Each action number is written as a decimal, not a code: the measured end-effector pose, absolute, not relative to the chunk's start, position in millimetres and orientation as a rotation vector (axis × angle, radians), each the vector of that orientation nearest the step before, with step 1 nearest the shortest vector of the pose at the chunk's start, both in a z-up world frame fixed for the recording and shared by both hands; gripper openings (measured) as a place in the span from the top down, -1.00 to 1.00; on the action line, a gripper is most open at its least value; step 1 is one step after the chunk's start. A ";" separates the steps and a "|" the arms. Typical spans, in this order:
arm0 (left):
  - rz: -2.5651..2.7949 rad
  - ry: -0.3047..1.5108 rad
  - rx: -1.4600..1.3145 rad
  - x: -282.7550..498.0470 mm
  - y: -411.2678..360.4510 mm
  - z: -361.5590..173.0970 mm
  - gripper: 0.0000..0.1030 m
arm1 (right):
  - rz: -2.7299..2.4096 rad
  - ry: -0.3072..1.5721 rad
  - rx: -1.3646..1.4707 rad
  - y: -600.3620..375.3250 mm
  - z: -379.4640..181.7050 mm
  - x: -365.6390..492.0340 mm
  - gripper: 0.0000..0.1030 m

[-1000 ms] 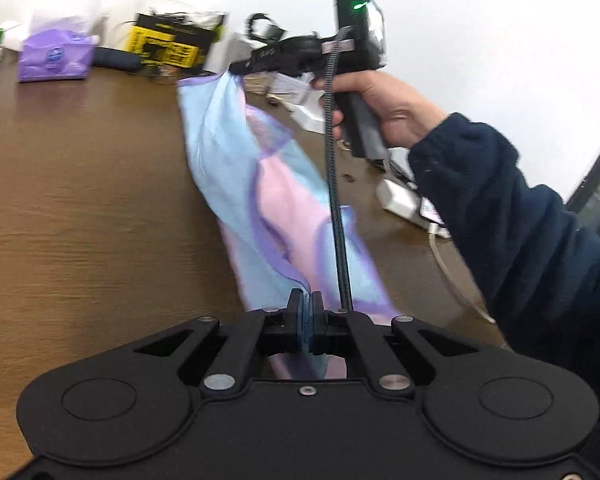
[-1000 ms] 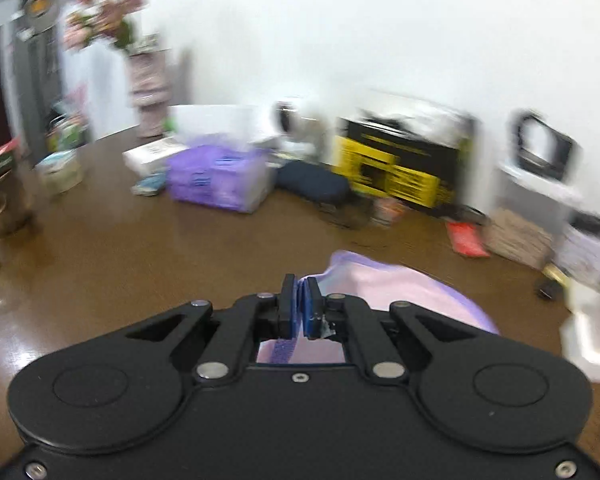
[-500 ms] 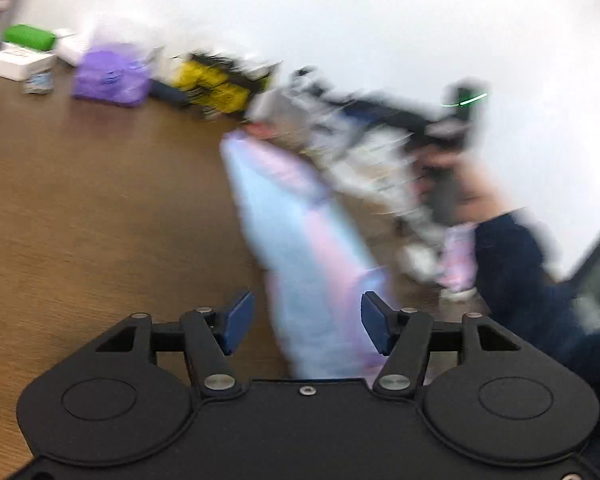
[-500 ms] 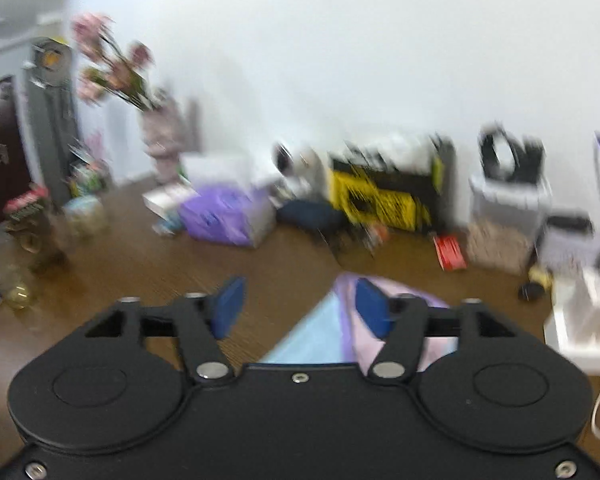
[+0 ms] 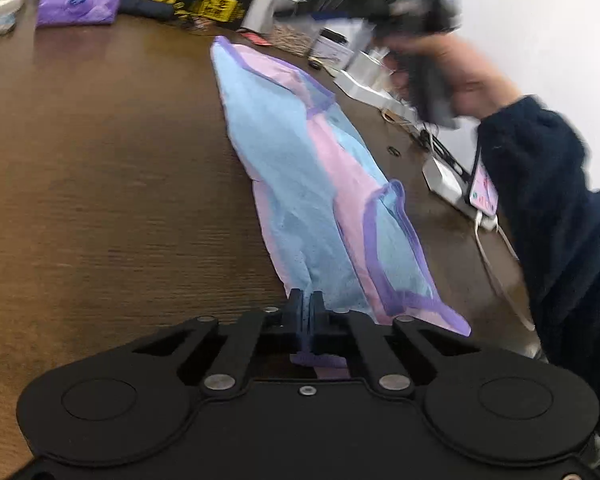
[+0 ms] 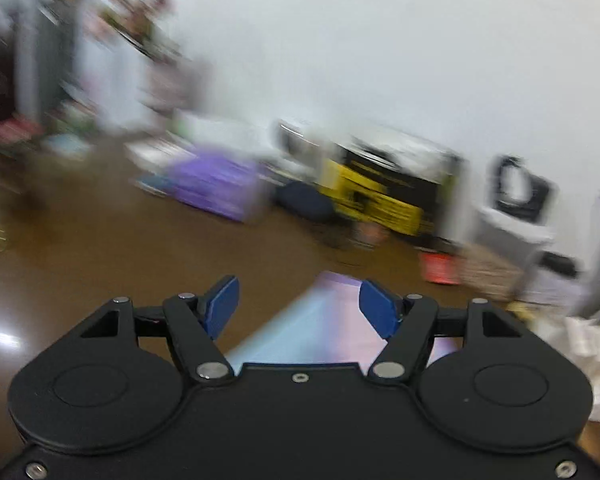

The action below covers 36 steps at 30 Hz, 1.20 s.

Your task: Fold clothes

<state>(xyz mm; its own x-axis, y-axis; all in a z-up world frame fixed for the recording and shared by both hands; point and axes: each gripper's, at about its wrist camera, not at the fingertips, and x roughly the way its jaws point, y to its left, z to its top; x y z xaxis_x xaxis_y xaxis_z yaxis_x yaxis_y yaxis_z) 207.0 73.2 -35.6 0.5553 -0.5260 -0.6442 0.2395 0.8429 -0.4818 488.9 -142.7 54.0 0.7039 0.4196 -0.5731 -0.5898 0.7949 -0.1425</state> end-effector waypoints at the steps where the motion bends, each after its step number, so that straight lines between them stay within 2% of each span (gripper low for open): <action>1: -0.458 0.871 -0.367 207.1 73.0 -34.6 0.97 | 0.587 0.574 -0.322 -138.8 45.1 502.6 -0.18; 5: -0.423 0.877 -0.383 209.2 77.2 -34.8 0.97 | 0.580 0.608 -0.304 -117.8 20.2 548.9 -0.04; 7: -0.409 0.877 -0.396 211.5 81.0 -35.7 0.98 | 0.585 0.630 -0.294 -107.6 11.3 568.6 0.30; 8: -0.405 0.878 -0.402 212.8 83.9 -36.1 0.98 | 0.593 0.645 -0.290 -103.5 6.8 574.7 0.80; 9: -0.398 0.876 -0.412 213.1 86.6 -36.7 0.99 | 0.595 0.645 -0.293 -102.1 4.1 576.9 0.92; 14: -0.369 0.869 -0.409 210.8 93.2 -36.3 0.99 | 0.544 0.539 -0.277 -89.5 3.5 589.3 0.93; 17: -0.343 0.869 -0.415 211.8 93.0 -35.4 0.99 | 0.540 0.564 -0.274 -83.9 0.1 605.3 0.92; 19: -0.314 0.877 -0.460 211.5 96.0 -35.0 0.97 | 0.535 0.581 -0.294 -81.9 -2.5 606.5 0.90; 22: -0.283 0.869 -0.466 209.0 97.4 -29.0 0.84 | 0.532 0.570 -0.298 -87.0 10.2 591.4 0.57; 24: -0.302 0.796 -0.430 192.2 104.8 -15.6 0.46 | 0.562 0.507 -0.302 -101.5 34.3 562.9 0.34; 25: -0.315 0.766 -0.437 185.1 106.3 -10.1 0.34 | 0.575 0.476 -0.306 -109.5 47.2 547.5 0.32; 27: -0.348 0.722 -0.458 173.3 108.5 -1.8 -0.08 | 0.604 0.429 -0.299 -127.4 71.0 518.5 0.32; 29: -0.397 0.707 -0.497 163.6 111.4 0.2 -0.12 | 0.657 0.363 -0.249 -163.6 106.9 464.5 0.27; 31: -0.403 0.687 -0.533 154.8 116.6 1.0 -0.13 | 0.703 0.327 -0.189 -201.5 127.5 411.9 0.08; 32: -0.394 0.669 -0.537 150.9 115.9 2.8 -0.17 | 0.722 0.311 -0.164 -218.7 136.7 388.0 -0.20; 33: -0.381 0.655 -0.510 150.5 107.5 5.5 -0.20 | 0.727 0.301 -0.156 -230.3 140.9 371.5 -0.33; 36: -0.409 0.648 -0.339 154.0 61.1 10.4 -0.21 | 0.727 0.269 -0.152 -279.0 150.5 304.2 -0.36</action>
<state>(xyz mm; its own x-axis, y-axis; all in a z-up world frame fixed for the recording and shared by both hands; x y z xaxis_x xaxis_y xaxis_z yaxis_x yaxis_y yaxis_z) 154.0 61.1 10.4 0.7228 -0.4666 -0.5097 0.2597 0.8669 -0.4255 304.2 -279.0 150.5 0.7149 0.6345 -0.2940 -0.6732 0.7382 -0.0437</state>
